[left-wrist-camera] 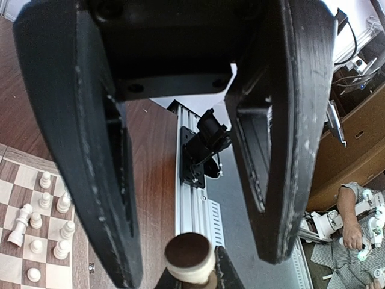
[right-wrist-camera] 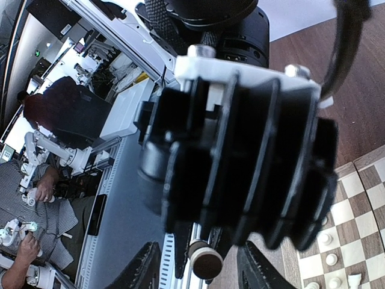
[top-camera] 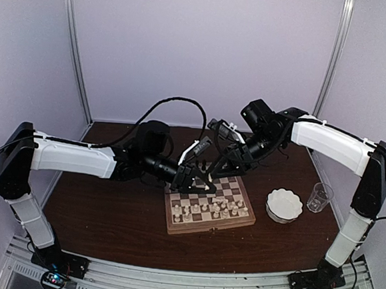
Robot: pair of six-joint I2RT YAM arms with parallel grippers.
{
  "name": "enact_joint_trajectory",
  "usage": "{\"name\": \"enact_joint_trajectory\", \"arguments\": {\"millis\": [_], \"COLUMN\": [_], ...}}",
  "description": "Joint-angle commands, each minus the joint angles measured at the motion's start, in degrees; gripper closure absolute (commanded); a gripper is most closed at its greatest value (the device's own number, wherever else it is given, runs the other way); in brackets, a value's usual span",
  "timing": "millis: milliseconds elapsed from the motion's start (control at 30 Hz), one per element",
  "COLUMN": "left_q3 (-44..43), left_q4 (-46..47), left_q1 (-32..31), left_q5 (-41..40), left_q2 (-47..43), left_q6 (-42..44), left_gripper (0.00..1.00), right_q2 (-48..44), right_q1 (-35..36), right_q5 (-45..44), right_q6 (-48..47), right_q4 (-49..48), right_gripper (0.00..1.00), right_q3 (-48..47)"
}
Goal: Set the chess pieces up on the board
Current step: Pass from the left arm to the right
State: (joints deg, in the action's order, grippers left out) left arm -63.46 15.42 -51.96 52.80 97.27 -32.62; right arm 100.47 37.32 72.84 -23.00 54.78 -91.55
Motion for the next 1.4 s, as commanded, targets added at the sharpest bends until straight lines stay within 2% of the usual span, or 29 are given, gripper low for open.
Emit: {"name": "enact_joint_trajectory", "arguments": {"millis": [0, 367, 500, 600, 667, 800, 933, 1000, 1167, 1267, 1367], "left_q3": [-0.53, -0.26, 1.14, 4.25, 7.91, 20.22, 25.40, 24.52, 19.18, 19.81, 20.16], "left_q4": [3.34, 3.69, 2.69, 4.09, 9.08, 32.72, 58.39, 65.12, 65.53, 65.54, 65.53], "left_q1": [-0.01, 0.01, -0.03, -0.76, -2.30, -7.46, -11.22, -12.67, -14.27, -14.38, -14.18], "left_q5": [-1.09, -2.32, -8.08, -14.72, -20.71, -38.10, -52.78, -57.06, -59.94, -66.32, -67.90], "left_q2": [-2.02, -2.12, -3.71, -6.65, -8.77, -9.62, -2.75, 1.66, 6.67, 6.44, 5.56], "left_q6": [0.98, 1.07, 2.37, 4.53, 5.69, 3.07, -0.41, -1.84, -4.81, -6.46, -5.48], "left_gripper": [0.94, 0.93, 0.72, 0.62, 0.59, 0.52, 0.48, 0.46, 0.45, 0.45, 0.45], "right_q2": [0.25, 0.45, -0.26, -1.21, -2.25, -3.44, -4.02, -4.25, -5.48, -6.20, -6.73], "right_q1": [0.47, 0.47, 0.12, -1.85, -3.96, -6.89, -8.20, -8.31, -8.41, -8.47, -8.47], "right_q5": [0.73, 1.79, 1.48, 3.63, 4.17, 5.31, 5.10, 5.14, 4.95, 4.81, 4.76], "right_q6": [0.51, 1.56, 6.11, 15.80, 24.84, 41.67, 51.56, 52.59, 52.54, 52.20, 51.94], "right_q4": [-1.39, -2.79, -7.15, -17.31, -28.28, -47.81, -59.09, -60.47, -60.81, -60.76, -60.87], "right_gripper": [0.56, 0.80, 0.86, 0.88, 0.87, 0.87, 0.88, 0.88, 0.88, 0.88, 0.88], "right_q3": [0.67, 1.23, 2.67, 5.27, 7.92, 13.53, 16.94, 17.42, 18.33, 18.93, 19.49]}}
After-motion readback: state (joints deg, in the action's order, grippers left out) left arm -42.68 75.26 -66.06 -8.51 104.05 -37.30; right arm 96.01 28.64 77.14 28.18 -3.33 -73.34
